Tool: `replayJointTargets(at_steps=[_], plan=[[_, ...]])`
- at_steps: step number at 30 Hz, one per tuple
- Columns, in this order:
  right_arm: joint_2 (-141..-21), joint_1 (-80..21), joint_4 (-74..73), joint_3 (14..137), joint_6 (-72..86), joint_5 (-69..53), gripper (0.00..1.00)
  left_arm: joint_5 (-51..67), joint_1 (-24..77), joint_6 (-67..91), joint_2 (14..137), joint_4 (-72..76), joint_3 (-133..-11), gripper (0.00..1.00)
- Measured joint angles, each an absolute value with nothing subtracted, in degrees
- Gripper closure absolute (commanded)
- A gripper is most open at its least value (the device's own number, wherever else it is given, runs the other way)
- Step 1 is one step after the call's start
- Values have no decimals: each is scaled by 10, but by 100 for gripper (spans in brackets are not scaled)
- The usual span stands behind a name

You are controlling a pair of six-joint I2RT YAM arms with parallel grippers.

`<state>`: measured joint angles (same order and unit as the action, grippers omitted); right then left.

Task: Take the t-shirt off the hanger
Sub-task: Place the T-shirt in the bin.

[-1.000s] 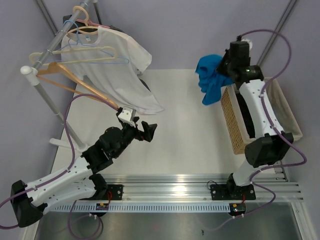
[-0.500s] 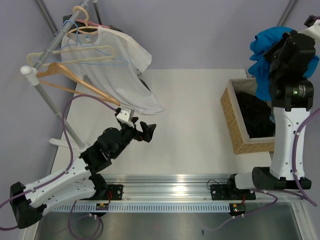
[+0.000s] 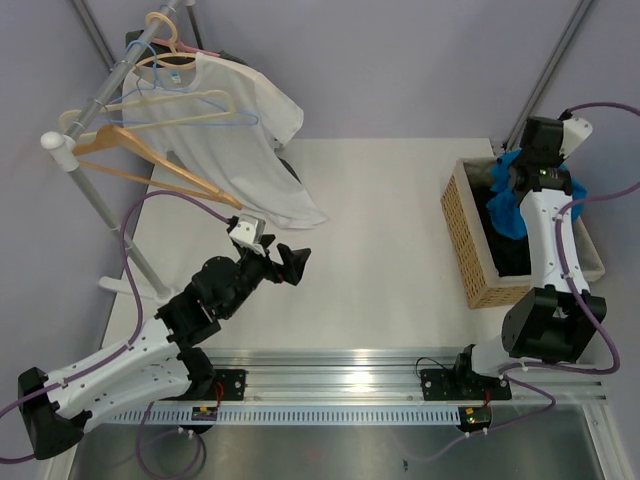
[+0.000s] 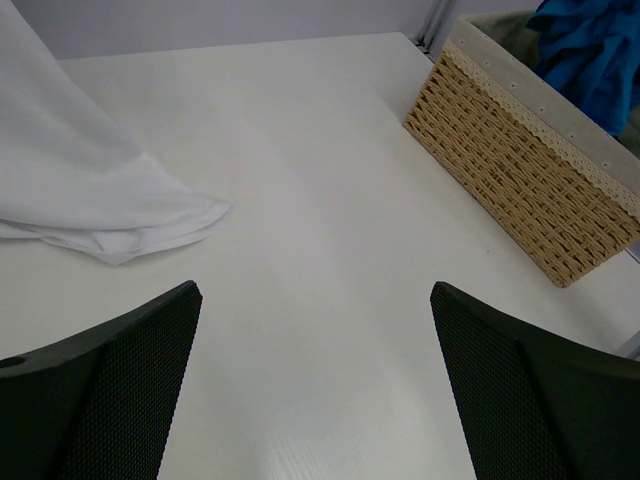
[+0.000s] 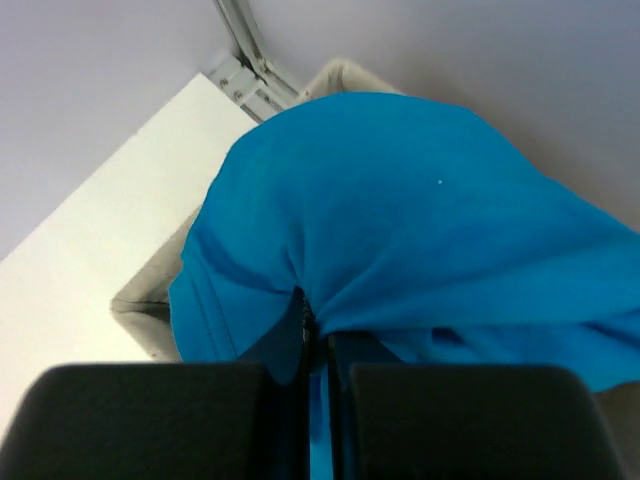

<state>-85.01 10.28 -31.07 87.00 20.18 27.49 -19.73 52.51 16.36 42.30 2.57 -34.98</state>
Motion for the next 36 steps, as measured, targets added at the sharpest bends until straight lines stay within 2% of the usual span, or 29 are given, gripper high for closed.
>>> replayJointTargets(at_steps=[10, 15, 17, 18, 19, 23, 25, 30, 31, 36], plan=[[-987, 177, -214, 722, 361, 115, 100, -203, 525, 164, 429, 22, -350, 1], [-1033, 177, -153, 703, 418, 46, 99, -205, 525, 165, 440, 15, -350, 1], [-1034, 178, -137, 697, 432, 30, 95, -207, 525, 165, 441, 8, -350, 1], [-1034, 178, -134, 696, 437, 26, 91, -208, 525, 165, 441, 5, -350, 1], [-1034, 179, -132, 696, 440, 22, 77, -209, 525, 166, 441, 3, -351, 1], [-1034, 180, -131, 698, 444, 8, 48, -211, 525, 166, 441, -3, -351, 1], [-1034, 179, -137, 707, 437, 3, 41, -211, 525, 166, 441, -4, -351, 1], [-1020, 176, -195, 752, 406, -1, 4, -211, 525, 166, 444, -4, -352, 1], [-1006, 175, -206, 753, 403, -2, 1, -211, 525, 166, 446, -4, -353, 1], [-900, 173, -275, 759, 398, 3, 1, -211, 525, 166, 449, -4, -354, 1]])
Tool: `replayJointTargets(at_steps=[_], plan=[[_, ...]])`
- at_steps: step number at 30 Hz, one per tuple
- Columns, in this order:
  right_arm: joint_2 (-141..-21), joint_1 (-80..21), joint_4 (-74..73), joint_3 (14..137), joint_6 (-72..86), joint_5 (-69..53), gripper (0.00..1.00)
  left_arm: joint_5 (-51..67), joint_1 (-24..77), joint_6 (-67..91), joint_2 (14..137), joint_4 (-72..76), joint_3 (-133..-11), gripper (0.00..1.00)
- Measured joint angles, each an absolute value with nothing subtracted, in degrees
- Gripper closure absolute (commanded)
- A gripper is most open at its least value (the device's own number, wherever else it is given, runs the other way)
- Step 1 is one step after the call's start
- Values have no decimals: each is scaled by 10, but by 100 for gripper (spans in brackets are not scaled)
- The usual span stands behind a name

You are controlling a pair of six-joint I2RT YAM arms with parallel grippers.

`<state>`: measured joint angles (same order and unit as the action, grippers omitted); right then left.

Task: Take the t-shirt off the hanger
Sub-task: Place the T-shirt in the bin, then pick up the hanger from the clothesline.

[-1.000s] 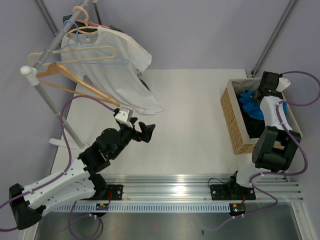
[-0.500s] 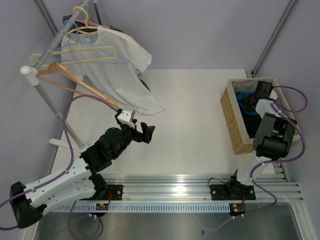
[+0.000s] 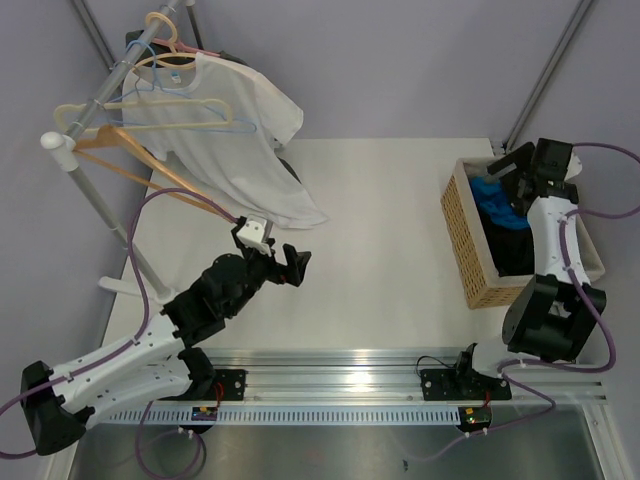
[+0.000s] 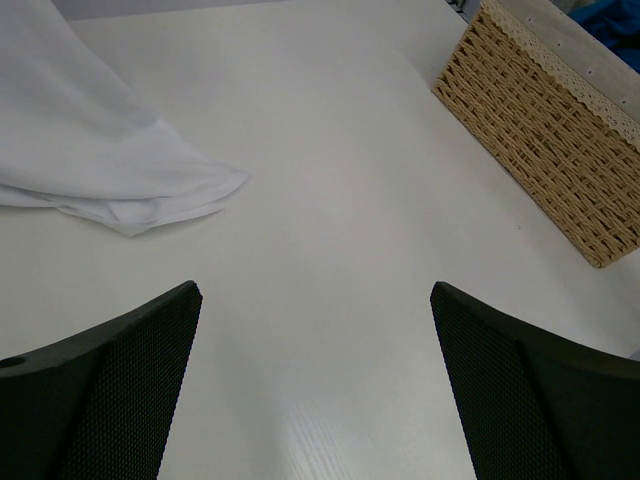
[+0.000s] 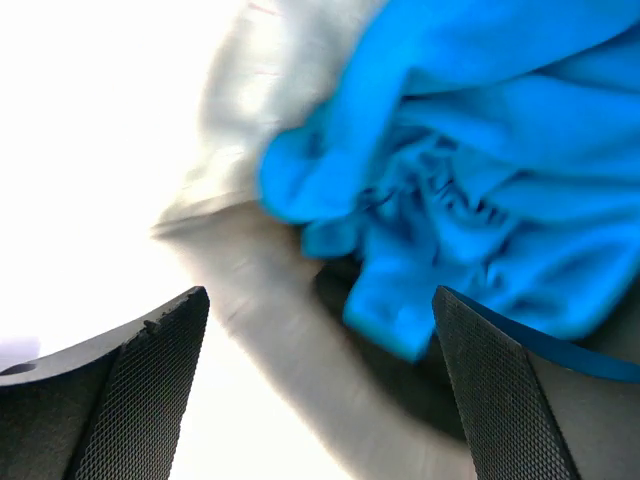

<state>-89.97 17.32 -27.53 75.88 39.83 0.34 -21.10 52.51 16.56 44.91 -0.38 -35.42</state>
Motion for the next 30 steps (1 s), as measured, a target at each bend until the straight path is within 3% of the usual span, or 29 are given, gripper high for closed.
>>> replayJointTargets(at_steps=[8, 15, 18, 25, 30], plan=[[-736, 139, -266, 803, 392, -34, 1, -203, 525, 179, 467, -8, -362, 1], [-608, -114, -94, 554, 404, -81, 0, -201, 525, 200, 511, -21, -388, 1], [-596, -175, -67, 457, 406, -91, 1, -207, 525, 200, 543, -47, -426, 1], [-589, -282, 6, 437, 435, -96, 1, -316, 526, 205, 652, -90, -649, 1], [-587, -384, 66, 419, 382, 32, 0, -428, 526, 138, 748, -52, -822, 1]])
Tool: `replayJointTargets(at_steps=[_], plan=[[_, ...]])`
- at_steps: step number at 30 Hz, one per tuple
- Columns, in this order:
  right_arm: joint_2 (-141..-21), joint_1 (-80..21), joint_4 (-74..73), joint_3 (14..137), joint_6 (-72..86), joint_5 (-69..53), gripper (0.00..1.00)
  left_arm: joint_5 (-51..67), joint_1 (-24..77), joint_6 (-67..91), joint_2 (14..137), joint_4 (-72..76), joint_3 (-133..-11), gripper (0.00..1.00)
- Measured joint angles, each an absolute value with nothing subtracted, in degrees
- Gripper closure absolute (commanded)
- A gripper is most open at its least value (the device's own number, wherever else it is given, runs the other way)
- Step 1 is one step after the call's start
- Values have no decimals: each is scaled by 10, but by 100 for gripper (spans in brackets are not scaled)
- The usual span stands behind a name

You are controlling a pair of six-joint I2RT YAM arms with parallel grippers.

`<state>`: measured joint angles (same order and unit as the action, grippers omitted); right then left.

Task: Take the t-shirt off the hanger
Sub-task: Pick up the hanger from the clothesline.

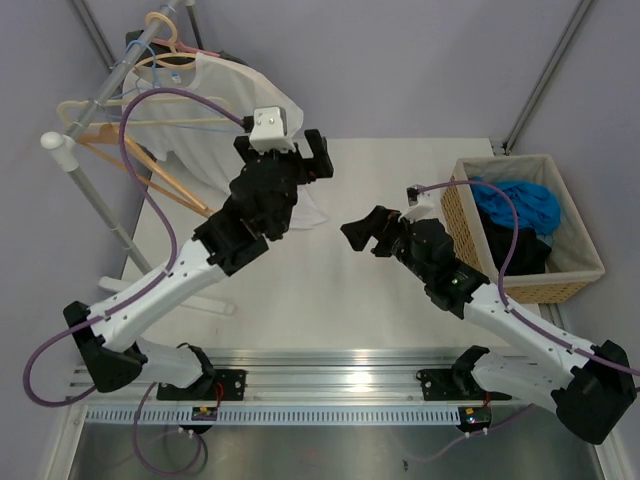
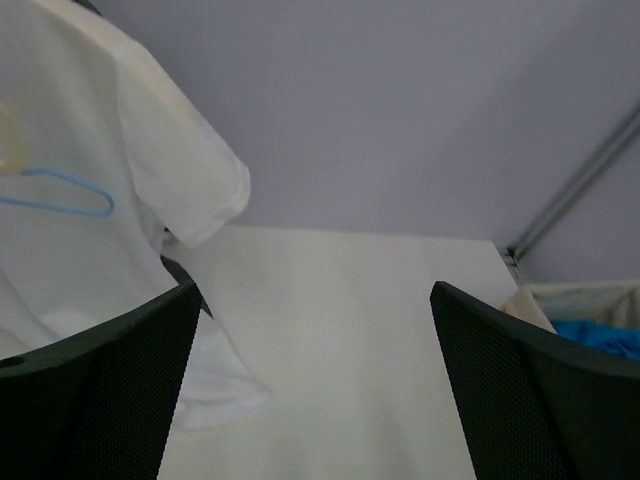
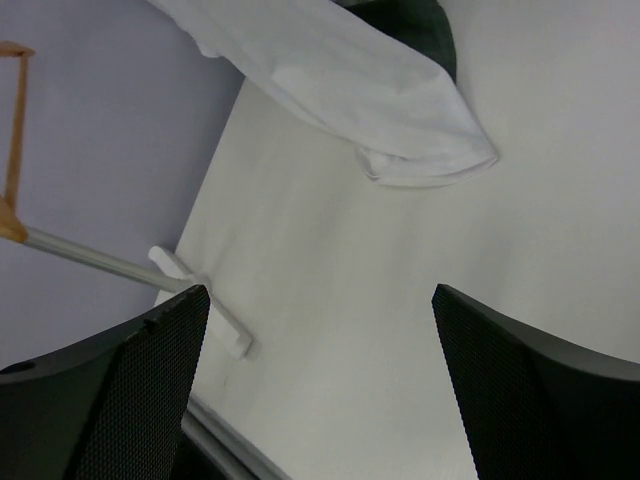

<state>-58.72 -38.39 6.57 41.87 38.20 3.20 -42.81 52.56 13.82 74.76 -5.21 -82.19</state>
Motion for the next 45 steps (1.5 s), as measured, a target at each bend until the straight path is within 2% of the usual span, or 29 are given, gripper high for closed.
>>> replayJointTargets(at_steps=[5, 11, 15, 25, 45], plan=[[-602, -397, 70, 403, 352, 114, 1, -487, 507, 63, 835, -4, -903, 5], [-603, -397, 71, 405, 337, 128, 0, -545, 444, 33, 1013, -51, -1115, 9], [-628, -397, 69, 419, 334, 122, 1, -565, 408, 24, 1082, -67, -1198, 9], [-708, -397, 42, 468, 331, 86, 1, -566, 328, 51, 1093, -79, -1210, 11], [-711, -397, 33, 478, 331, 49, 1, -499, 239, 101, 1107, -107, -1210, 13]])
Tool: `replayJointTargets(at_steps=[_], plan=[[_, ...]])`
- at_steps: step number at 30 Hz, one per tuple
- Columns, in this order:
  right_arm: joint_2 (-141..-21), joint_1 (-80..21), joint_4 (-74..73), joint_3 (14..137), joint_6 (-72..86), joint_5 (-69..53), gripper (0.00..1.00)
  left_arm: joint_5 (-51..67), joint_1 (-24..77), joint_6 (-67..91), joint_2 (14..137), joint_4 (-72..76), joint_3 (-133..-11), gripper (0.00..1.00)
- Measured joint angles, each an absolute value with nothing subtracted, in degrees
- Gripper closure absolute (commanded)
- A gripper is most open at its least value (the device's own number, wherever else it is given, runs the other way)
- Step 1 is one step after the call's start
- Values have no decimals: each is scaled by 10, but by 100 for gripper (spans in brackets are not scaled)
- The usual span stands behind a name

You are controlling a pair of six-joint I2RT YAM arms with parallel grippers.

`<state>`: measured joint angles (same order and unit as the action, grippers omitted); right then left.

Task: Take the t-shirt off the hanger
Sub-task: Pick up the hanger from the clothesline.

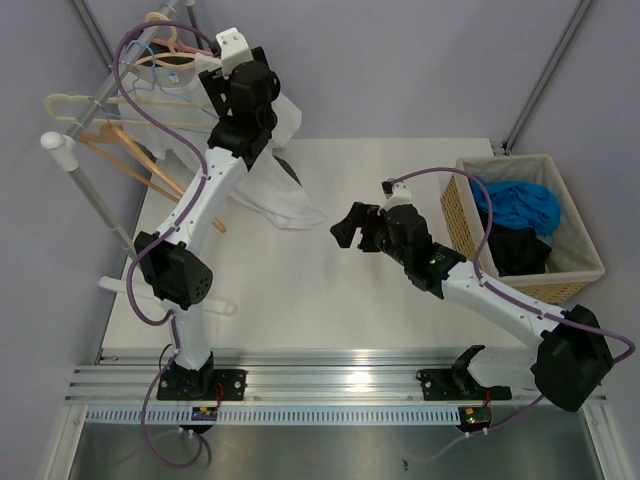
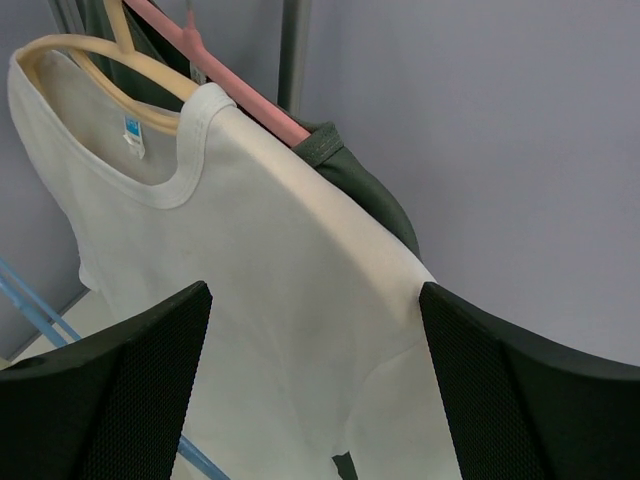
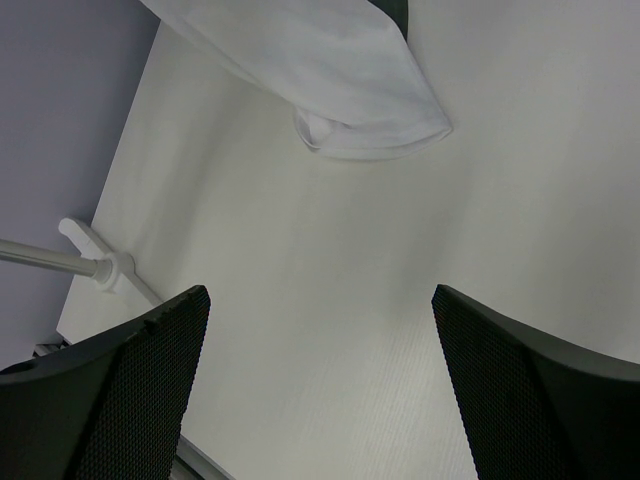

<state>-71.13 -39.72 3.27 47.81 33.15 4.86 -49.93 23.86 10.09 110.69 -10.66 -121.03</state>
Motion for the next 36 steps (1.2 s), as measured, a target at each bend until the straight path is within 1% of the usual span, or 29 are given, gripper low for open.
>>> replayJointTargets(at_steps=[3, 5, 9, 18, 36], plan=[[-711, -397, 31, 481, 331, 48, 0, -485, 232, 105, 1109, -111, -1210, 13], [-711, -397, 31, 482, 331, 47, 1, -482, 231, 105, 1110, -111, -1211, 16], [-711, -397, 31, 482, 331, 39, 1, -482, 231, 106, 1112, -112, -1211, 18], [-711, -397, 31, 483, 331, 33, 1, -508, 232, 114, 1103, -130, -1190, 20], [-711, -397, 30, 488, 330, 19, 1, -579, 231, 84, 1035, -142, -1157, 20]])
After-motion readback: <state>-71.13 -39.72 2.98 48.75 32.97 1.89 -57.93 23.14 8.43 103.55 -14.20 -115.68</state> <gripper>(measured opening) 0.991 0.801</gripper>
